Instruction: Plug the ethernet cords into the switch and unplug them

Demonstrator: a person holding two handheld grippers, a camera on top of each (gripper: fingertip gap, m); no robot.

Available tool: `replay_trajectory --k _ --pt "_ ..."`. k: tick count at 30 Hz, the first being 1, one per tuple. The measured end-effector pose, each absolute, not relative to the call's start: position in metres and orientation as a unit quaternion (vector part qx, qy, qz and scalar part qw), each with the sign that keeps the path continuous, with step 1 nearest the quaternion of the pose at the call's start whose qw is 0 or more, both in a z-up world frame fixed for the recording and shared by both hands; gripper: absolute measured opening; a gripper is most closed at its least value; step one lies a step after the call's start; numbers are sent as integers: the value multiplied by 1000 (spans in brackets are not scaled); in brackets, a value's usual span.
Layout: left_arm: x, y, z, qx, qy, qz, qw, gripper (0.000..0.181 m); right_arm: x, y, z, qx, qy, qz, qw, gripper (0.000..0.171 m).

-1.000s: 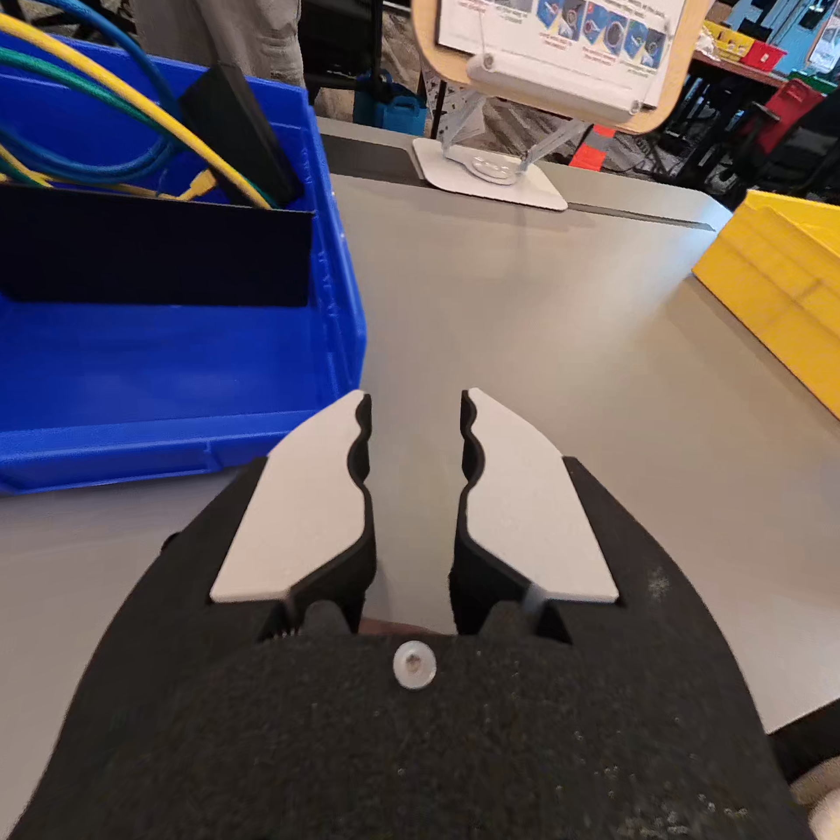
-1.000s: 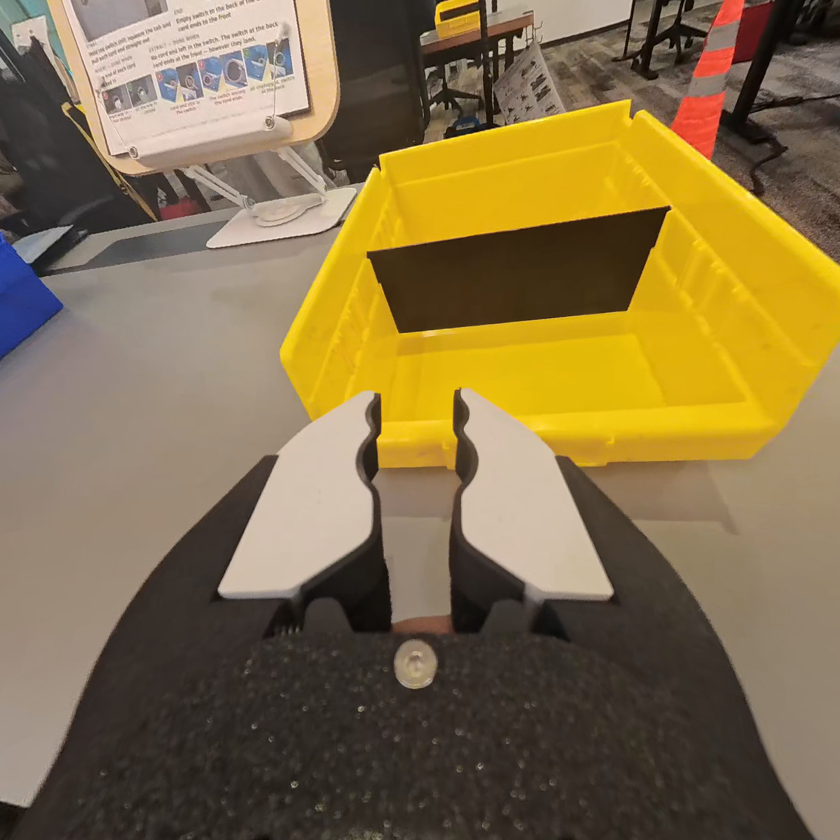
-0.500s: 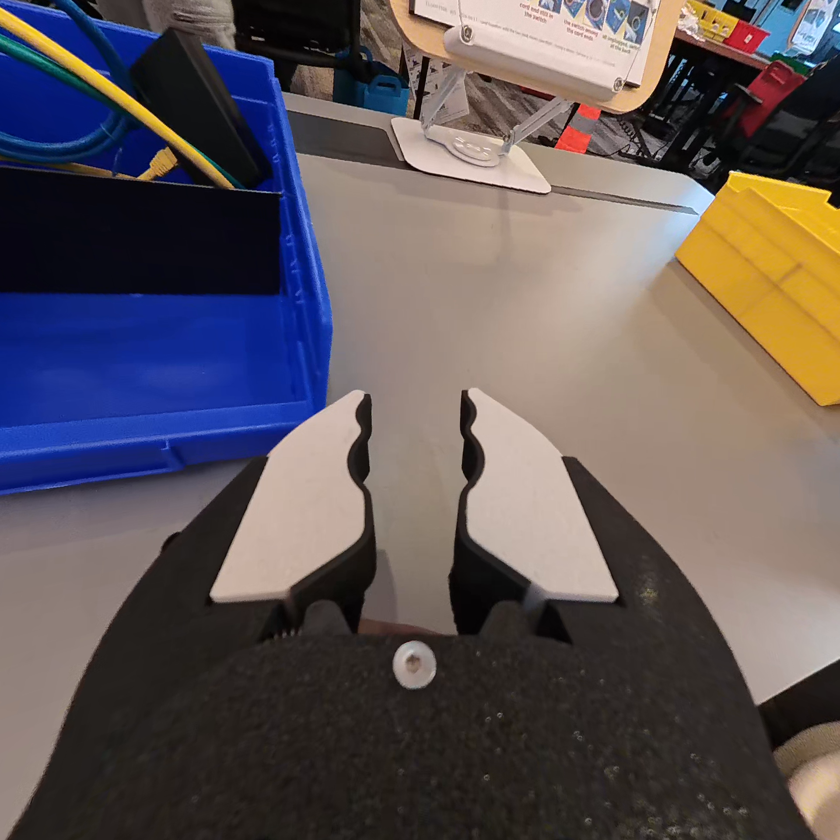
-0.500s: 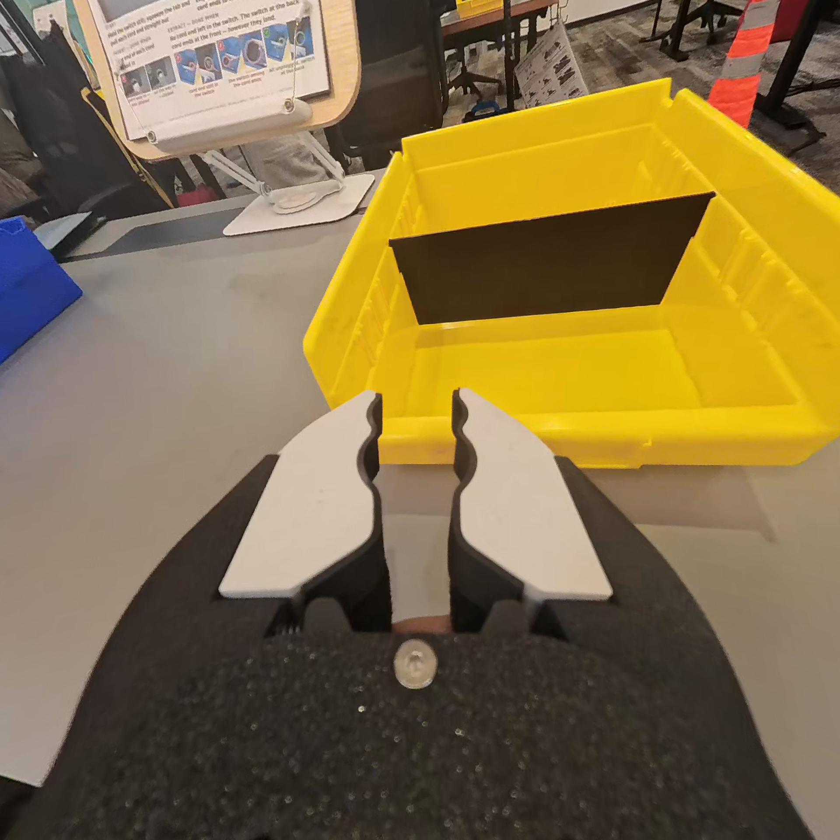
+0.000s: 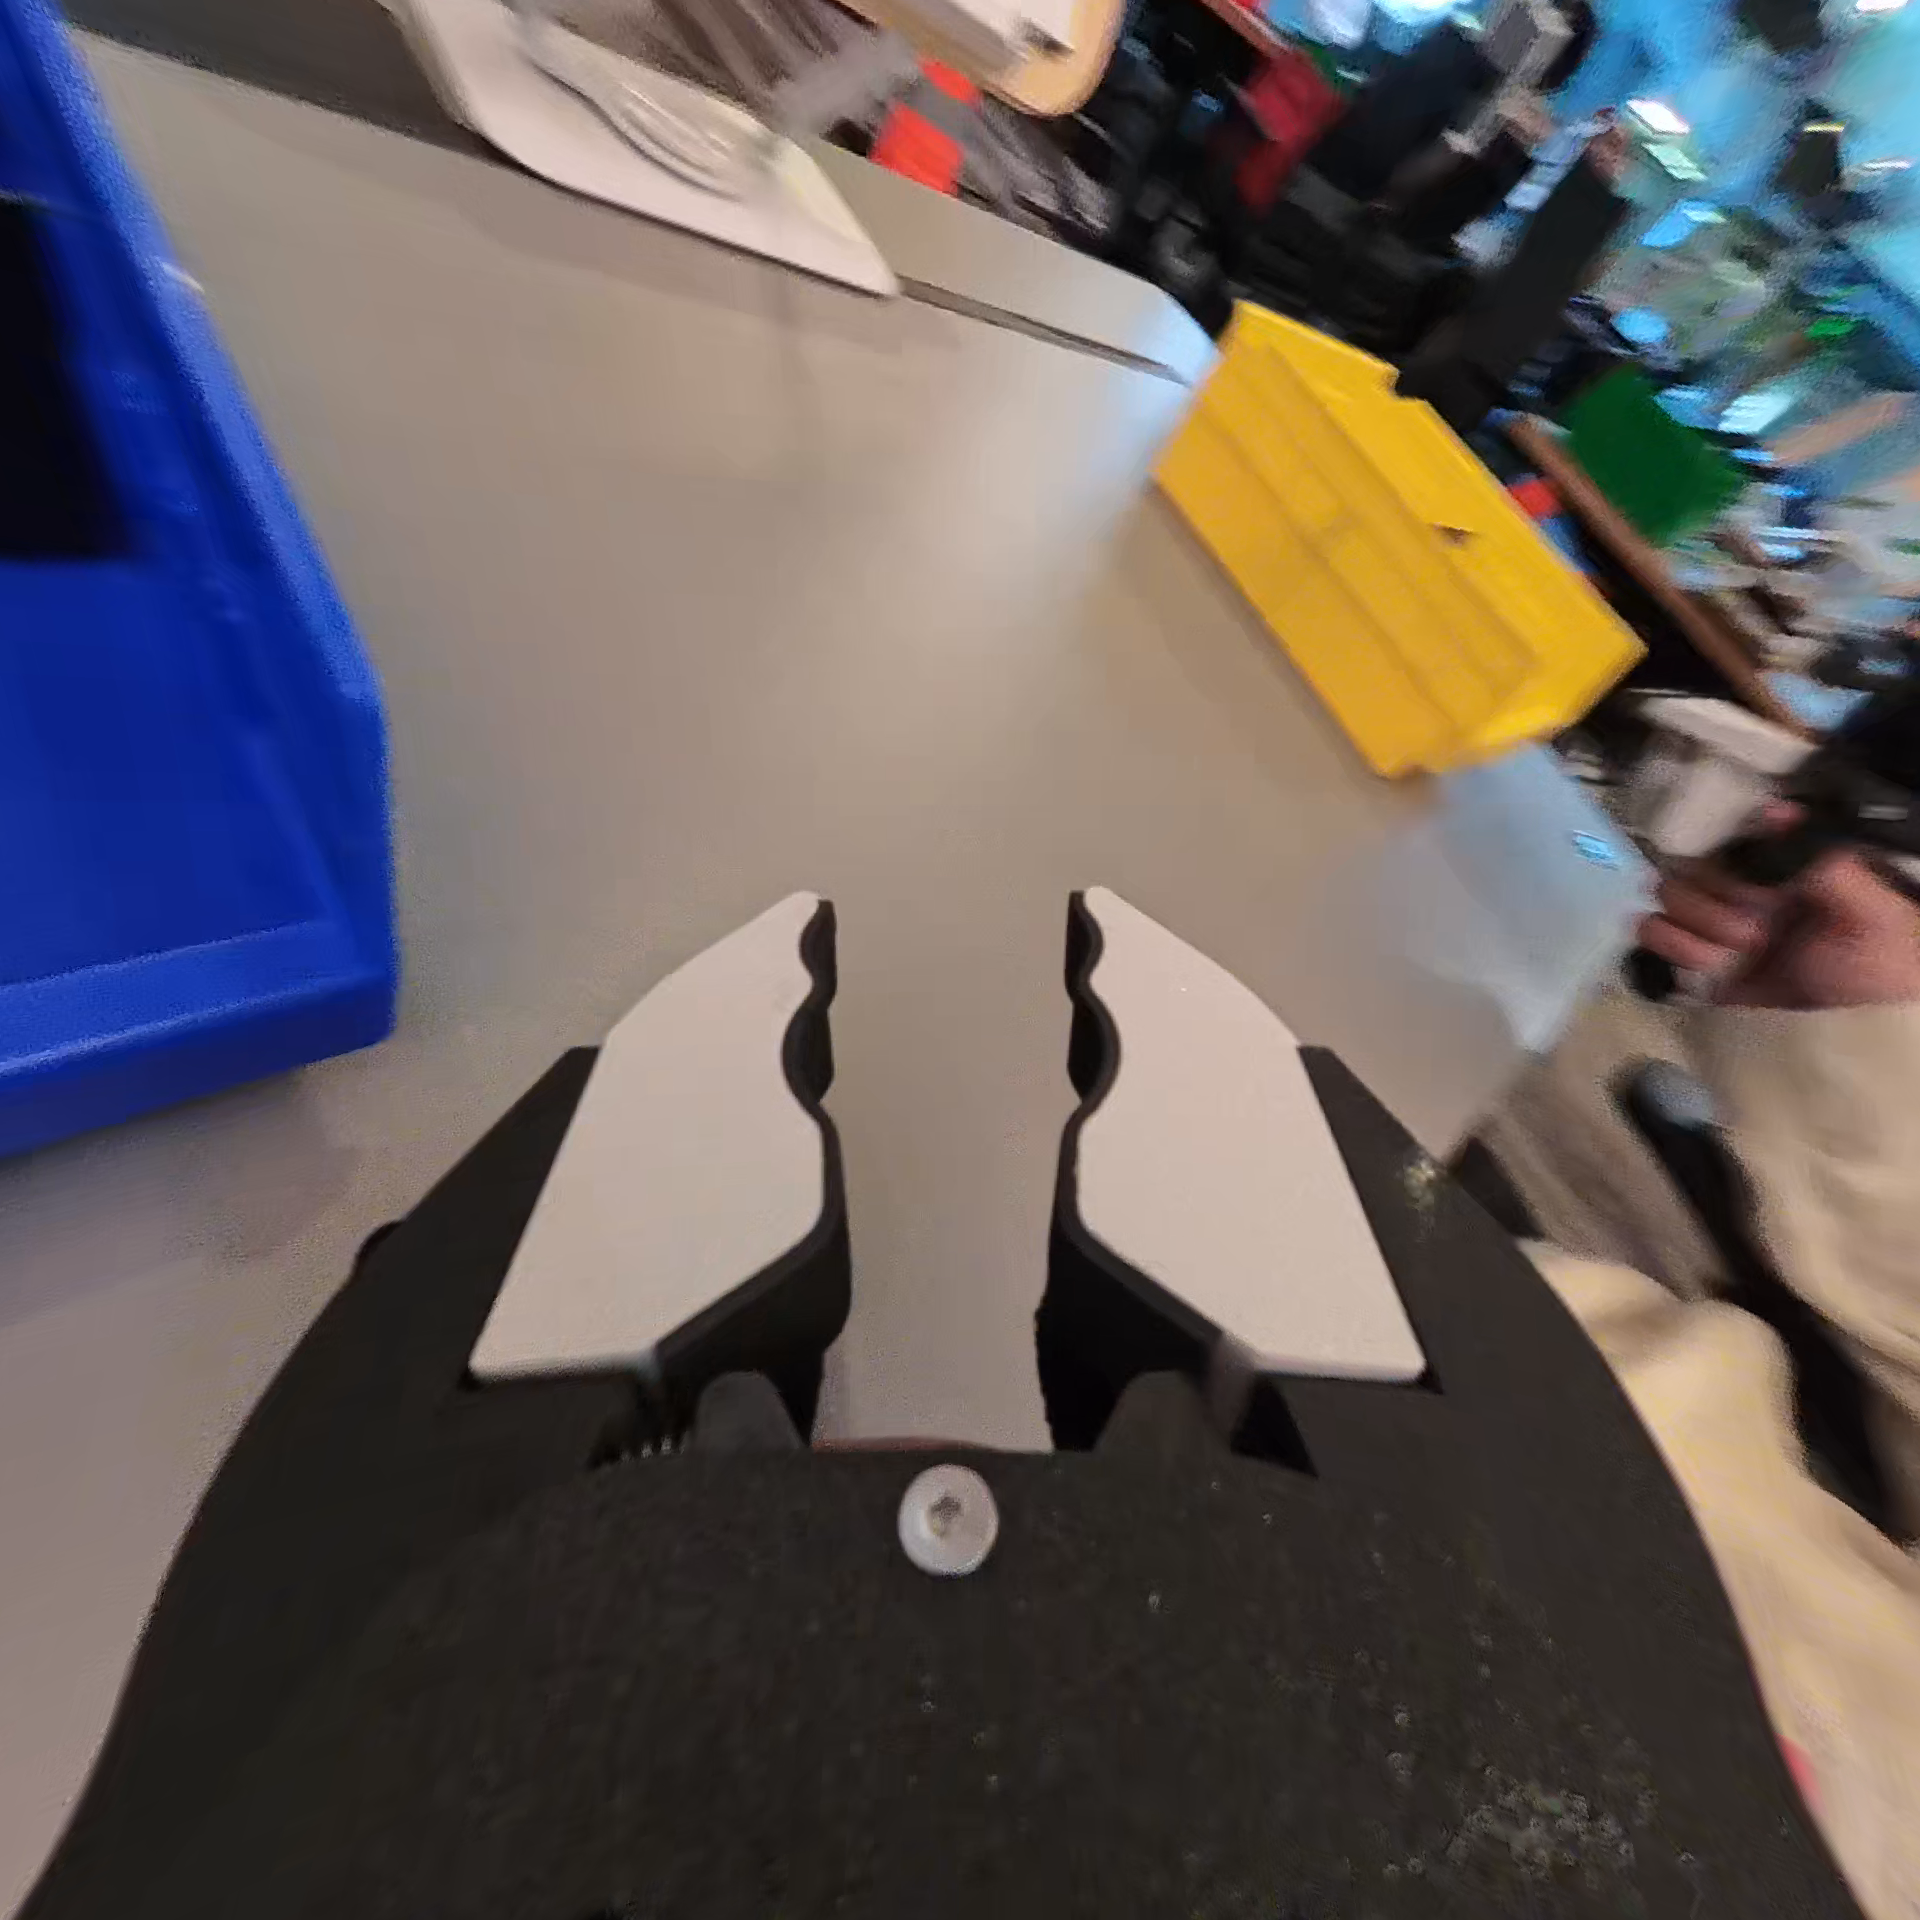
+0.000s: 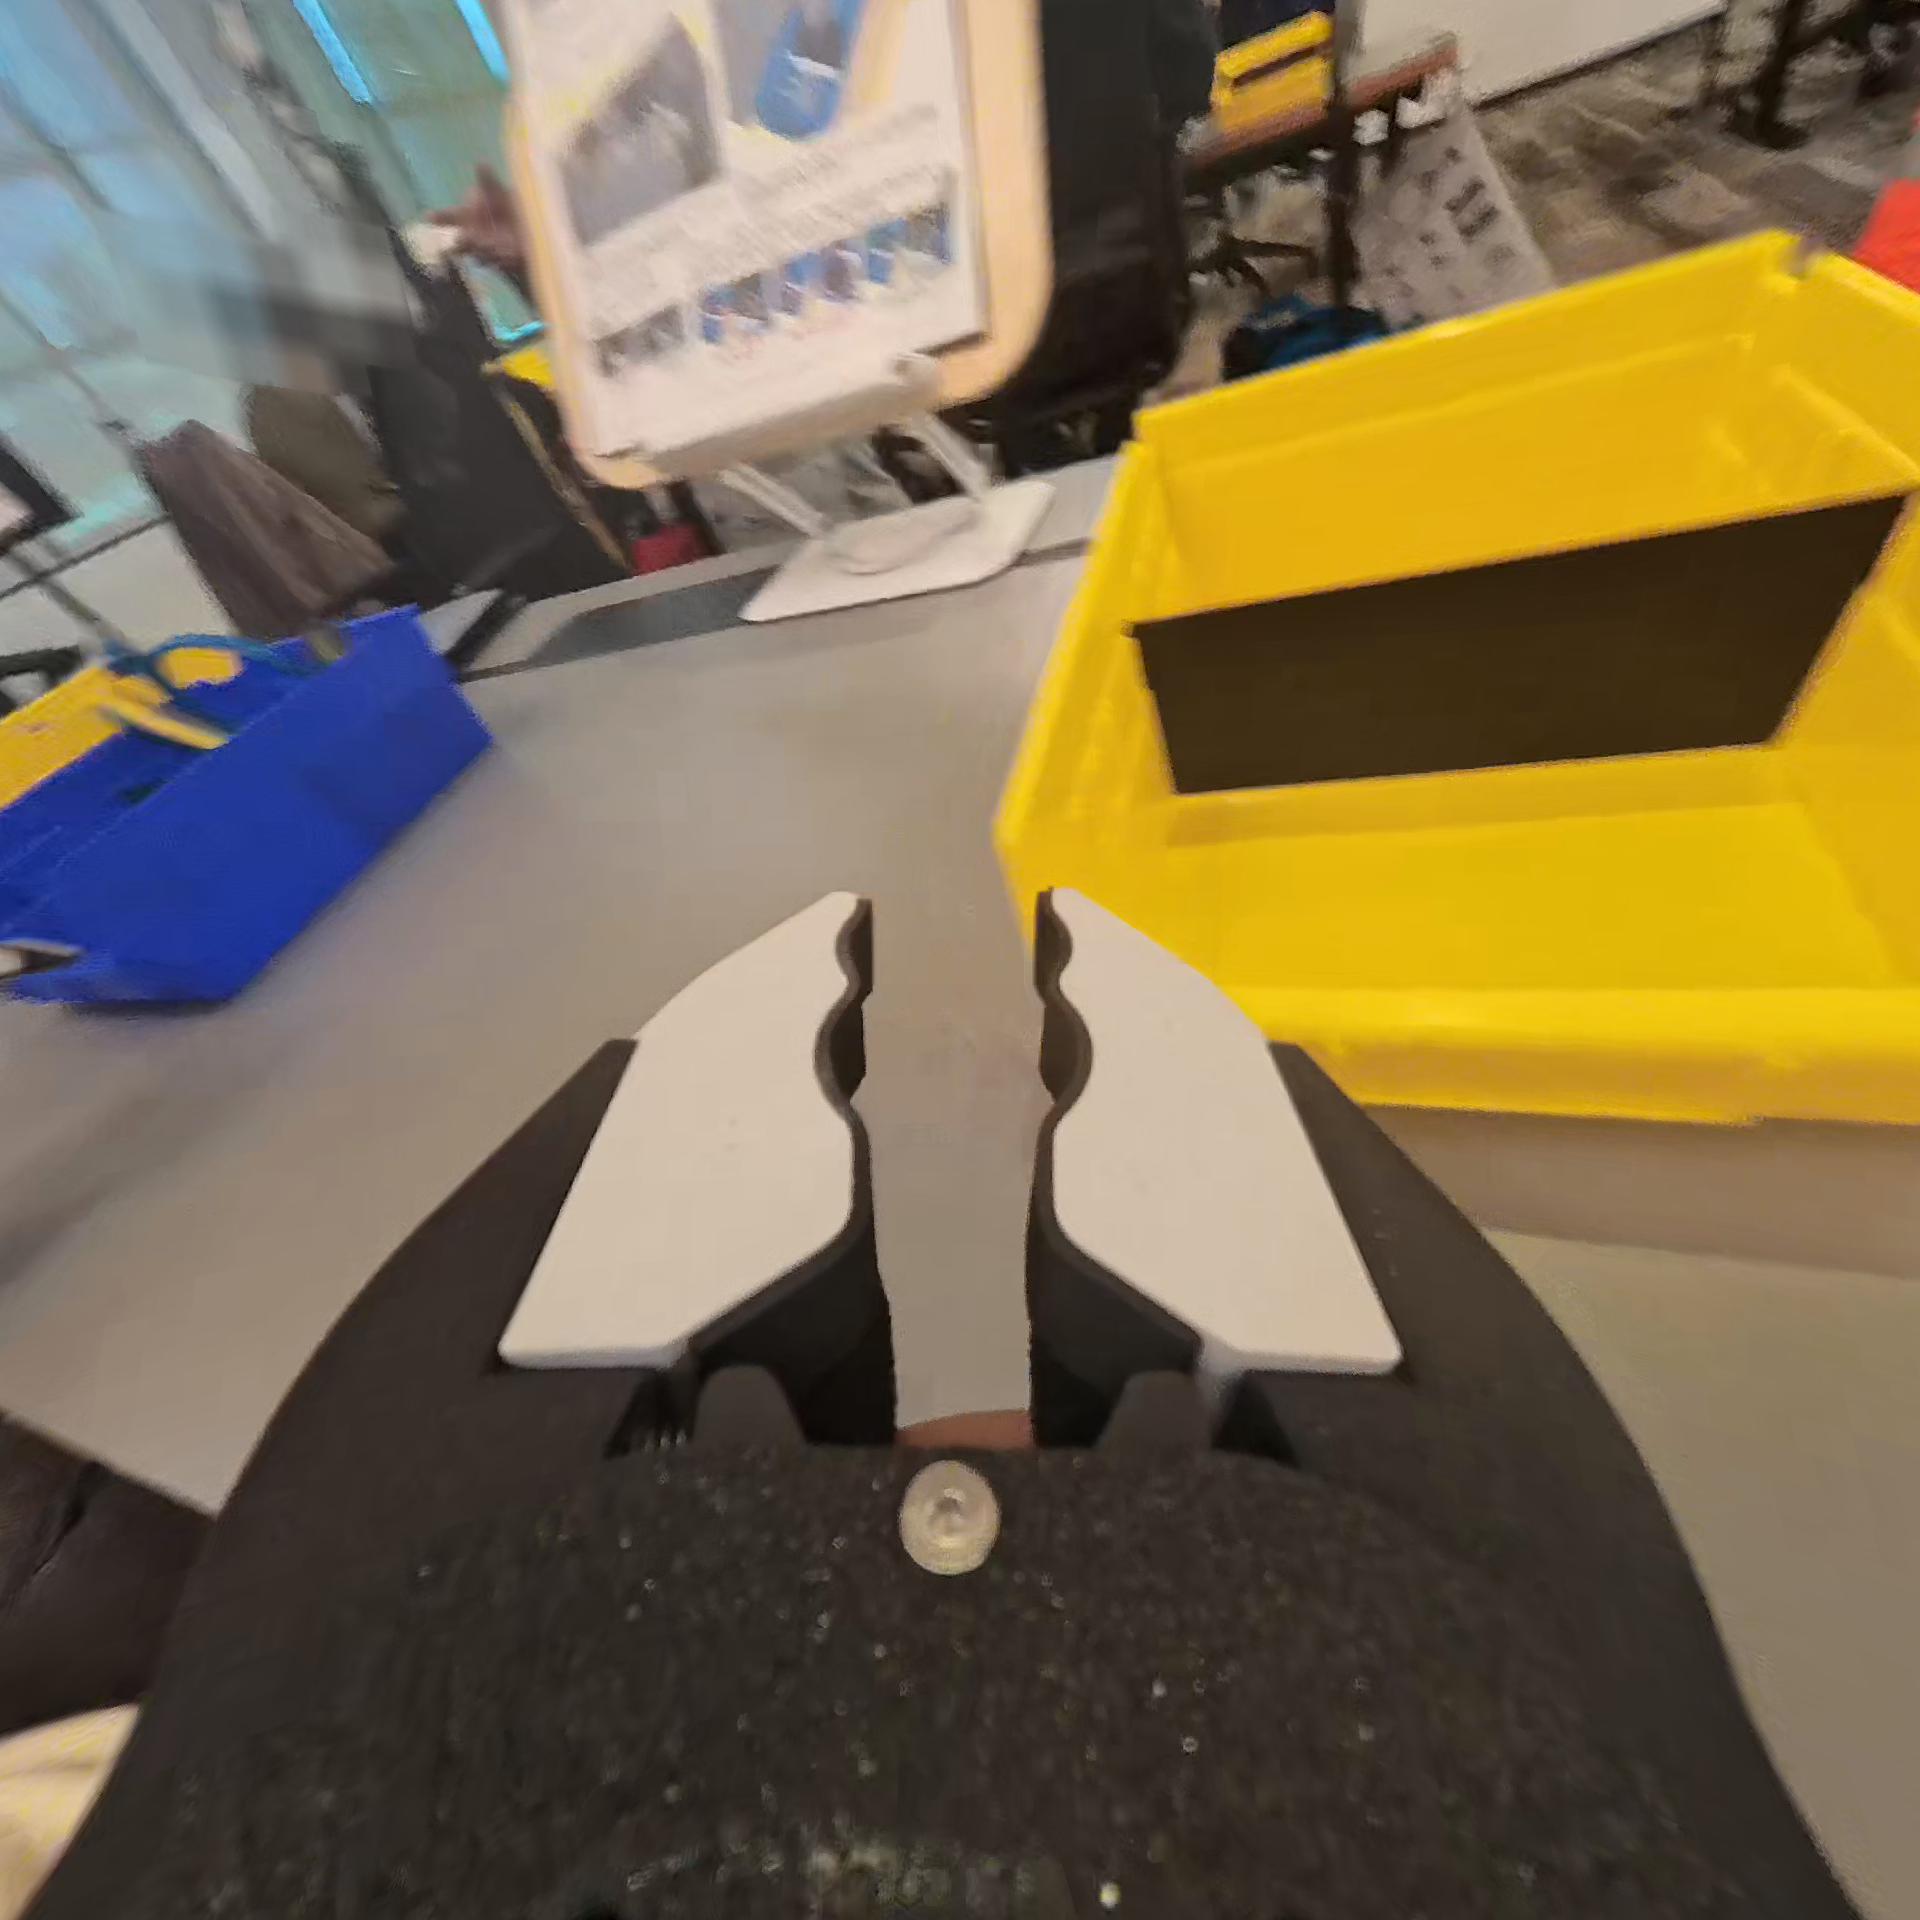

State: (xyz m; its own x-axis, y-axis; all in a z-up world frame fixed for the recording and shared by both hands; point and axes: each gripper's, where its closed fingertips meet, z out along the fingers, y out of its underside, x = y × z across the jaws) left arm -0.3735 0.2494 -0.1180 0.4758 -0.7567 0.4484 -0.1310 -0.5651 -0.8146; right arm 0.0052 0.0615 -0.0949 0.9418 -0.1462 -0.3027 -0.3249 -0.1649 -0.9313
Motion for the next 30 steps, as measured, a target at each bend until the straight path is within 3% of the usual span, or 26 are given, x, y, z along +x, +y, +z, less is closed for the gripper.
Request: replay_trajectory --k 4,8,11,15,20,24,30 --pt "-380 239 -88 -739 350 -477 321 46 -52 68 -93 -788 53 85 607 32" --pt "-394 265 -60 -697 466 -399 372 42 -84 75 -102 -801 -3 92 592 32" --pt "-398 295 -51 -666 579 -313 352 38 -98 81 -106 -803 -29 111 584 32" --pt "-394 381 -39 -665 639 -195 334 50 -106 86 -116 -806 -42 130 575 32" --pt "-384 482 -53 -680 685 -102 240 50 -105 91 -125 -804 -32 167 570 33" --pt "-394 535 -84 -659 740 52 128 58 -97 99 -135 -810 -27 170 561 33" --pt "-372 536 -99 -551 826 105 52 54 -84 117 -147 -816 19 207 539 34"
